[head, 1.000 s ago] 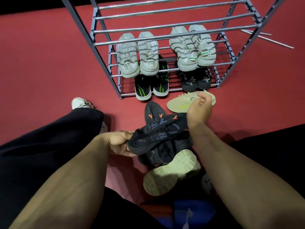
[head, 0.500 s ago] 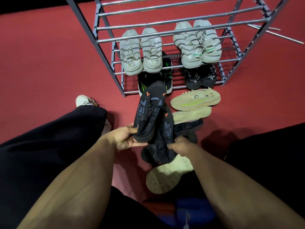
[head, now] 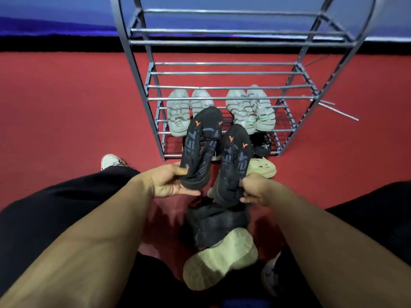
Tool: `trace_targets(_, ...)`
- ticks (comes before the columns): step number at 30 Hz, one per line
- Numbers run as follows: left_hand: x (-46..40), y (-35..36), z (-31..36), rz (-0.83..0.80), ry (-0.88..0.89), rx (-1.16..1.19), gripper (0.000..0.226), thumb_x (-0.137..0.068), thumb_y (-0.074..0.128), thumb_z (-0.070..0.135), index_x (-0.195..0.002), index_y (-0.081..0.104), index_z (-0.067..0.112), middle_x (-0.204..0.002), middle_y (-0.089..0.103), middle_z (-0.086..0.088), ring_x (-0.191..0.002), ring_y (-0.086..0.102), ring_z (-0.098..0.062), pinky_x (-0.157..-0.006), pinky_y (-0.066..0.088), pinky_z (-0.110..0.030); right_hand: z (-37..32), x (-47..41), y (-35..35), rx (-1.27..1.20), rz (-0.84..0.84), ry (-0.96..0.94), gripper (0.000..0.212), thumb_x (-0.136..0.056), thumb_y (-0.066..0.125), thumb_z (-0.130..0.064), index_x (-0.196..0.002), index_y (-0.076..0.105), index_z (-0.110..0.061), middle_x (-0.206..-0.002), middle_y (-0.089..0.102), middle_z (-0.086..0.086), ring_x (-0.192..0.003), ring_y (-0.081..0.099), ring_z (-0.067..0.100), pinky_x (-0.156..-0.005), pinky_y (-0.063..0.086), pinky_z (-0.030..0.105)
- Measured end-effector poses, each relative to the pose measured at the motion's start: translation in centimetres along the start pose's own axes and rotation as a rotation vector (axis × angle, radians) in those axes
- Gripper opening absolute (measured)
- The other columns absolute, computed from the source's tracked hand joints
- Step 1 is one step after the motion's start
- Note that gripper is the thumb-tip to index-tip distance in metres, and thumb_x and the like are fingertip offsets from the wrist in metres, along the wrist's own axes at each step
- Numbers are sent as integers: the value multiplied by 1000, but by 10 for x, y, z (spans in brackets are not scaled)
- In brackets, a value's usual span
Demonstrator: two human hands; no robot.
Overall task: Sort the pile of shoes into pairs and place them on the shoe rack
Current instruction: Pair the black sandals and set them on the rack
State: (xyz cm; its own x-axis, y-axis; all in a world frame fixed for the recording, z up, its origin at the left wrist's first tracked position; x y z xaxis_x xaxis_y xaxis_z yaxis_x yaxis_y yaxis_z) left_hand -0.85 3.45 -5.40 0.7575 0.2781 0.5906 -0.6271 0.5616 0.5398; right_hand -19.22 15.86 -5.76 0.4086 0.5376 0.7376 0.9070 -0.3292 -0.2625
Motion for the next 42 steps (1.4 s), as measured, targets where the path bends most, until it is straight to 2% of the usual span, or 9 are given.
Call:
trace_targets(7,36,31,38,-6,115,-6,42,-75,51,1,-116,58,10,-99,74,-12,-88,73,-29,-79,53,-61,-90,55,-54,319,7,-199,25,-95,39,1,-84,57,-12,-70,51,5,-56,42,13,-45,41,22)
trace_targets(16,26,55,114,207,275,-32,23,-98,41,7,-100,64,9,-82,76,-7,-76,73,-22,-73,57,-49,-167,34,-81,244,197,-372,18,-96,43,-10,-87,58,-9,-68,56,11,-41,49,18,-40,36,18)
trace_targets(21,-7,35,173,452,433,-13,30,-97,50,12,-123,57,0,-102,71,-15,-82,71,-29,-59,61,-44,-223,-27,-70,180,274,-468,21,-84,47,-25,-90,64,-14,-80,62,12,-68,56,28,-58,45,33)
trace_targets(24,-28,16,200,523,460,31,30,-97,49,12,-123,57,-3,-112,68,-21,-84,70,-33,-52,59,-38,-255,-48,-56,146,282,-510,23,-92,47,-19,-97,67,-10,-87,64,13,-72,57,27,-62,43,30)
trace_targets(29,-52,-18,219,589,459,49,32,-96,53,15,-123,52,-3,-113,67,-23,-88,70,-37,-57,60,-43,-280,-98,-36,161,315,-466,20,-88,48,-12,-97,64,-2,-96,67,21,-83,64,35,-65,43,36)
trace_targets(32,-62,-23,219,631,455,-27,27,-97,52,17,-118,53,1,-114,67,-22,-85,70,-35,-59,61,-45,-285,-112,-28,241,284,-421,17,-92,45,-12,-79,56,-12,-95,57,14,-84,53,27,-77,50,37)
trace_targets(35,-66,-23,219,659,486,-127,18,-98,50,19,-115,51,13,-114,66,-14,-79,70,-31,-58,61,-43,-289,-124,-24,331,281,-426,25,-96,40,-15,-102,62,-6,-104,59,16,-93,59,30,-91,53,40)
trace_targets(38,-65,-22,220,708,489,-258,21,-98,49,26,-118,43,27,-117,60,-7,-86,70,-32,-56,61,-41,-294,-121,-24,419,269,-493,36,-97,37,-25,-116,61,-5,-110,65,18,-94,63,34,-81,54,41)
trace_targets(42,-60,-31,225,855,457,-532,44,-86,52,51,-125,43,33,-112,65,-9,-81,71,-37,-65,61,-48,-285,-115,-30,347,158,-472,46,-96,33,-49,-110,59,-13,-73,59,12,-57,53,24,-49,40,26)
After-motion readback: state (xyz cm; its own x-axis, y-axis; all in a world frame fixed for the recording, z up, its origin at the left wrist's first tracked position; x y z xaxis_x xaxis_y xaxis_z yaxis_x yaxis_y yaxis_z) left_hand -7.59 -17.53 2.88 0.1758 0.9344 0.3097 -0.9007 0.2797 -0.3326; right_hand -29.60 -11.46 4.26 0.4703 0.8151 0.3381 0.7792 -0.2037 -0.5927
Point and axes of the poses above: each hand's wrist, its own x-axis away from the middle knuckle, its own y-axis out of the palm, z = x × y, the point moved 6 cm from there along -x, towards the middle knuckle
